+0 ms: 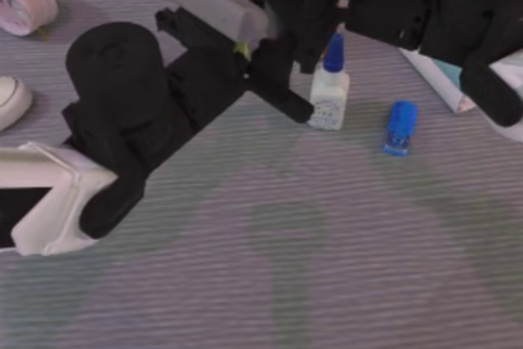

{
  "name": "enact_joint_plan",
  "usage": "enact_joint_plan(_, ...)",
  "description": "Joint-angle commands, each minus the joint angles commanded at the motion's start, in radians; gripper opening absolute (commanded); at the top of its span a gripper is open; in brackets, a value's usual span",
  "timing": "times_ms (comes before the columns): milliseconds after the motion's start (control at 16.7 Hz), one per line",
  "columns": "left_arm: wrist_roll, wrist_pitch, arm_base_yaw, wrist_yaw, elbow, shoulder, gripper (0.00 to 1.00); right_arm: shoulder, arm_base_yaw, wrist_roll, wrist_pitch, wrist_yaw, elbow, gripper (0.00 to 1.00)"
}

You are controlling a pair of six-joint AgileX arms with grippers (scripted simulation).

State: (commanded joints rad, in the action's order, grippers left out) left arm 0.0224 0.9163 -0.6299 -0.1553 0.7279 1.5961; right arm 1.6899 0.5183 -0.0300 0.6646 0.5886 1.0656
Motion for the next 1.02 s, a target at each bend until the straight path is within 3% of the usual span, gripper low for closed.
enact_joint_plan(180,0.0,0.0,0.0,0.0,0.0,0.0,0.98,0.0,0.0,0.0,0.0,0.0,0.0,0.0)
enact_joint_plan(240,0.0,0.0,0.0,0.0,0.0,0.0,1.0,0.0,0.0,0.0,0.0,0.0,0.0,0.0)
enact_joint_plan(780,0.002,0.0,0.004,0.001,-0.007,0.002,1.0,-0.006,-0.003,0.0,0.0,0.0,0.002,0.0)
enact_joint_plan(1020,0.001,-0.013,0.031,-0.014,-0.106,-0.105,1.0,-0.039,-0.049,-0.004,0.007,0.053,-0.034,0.0)
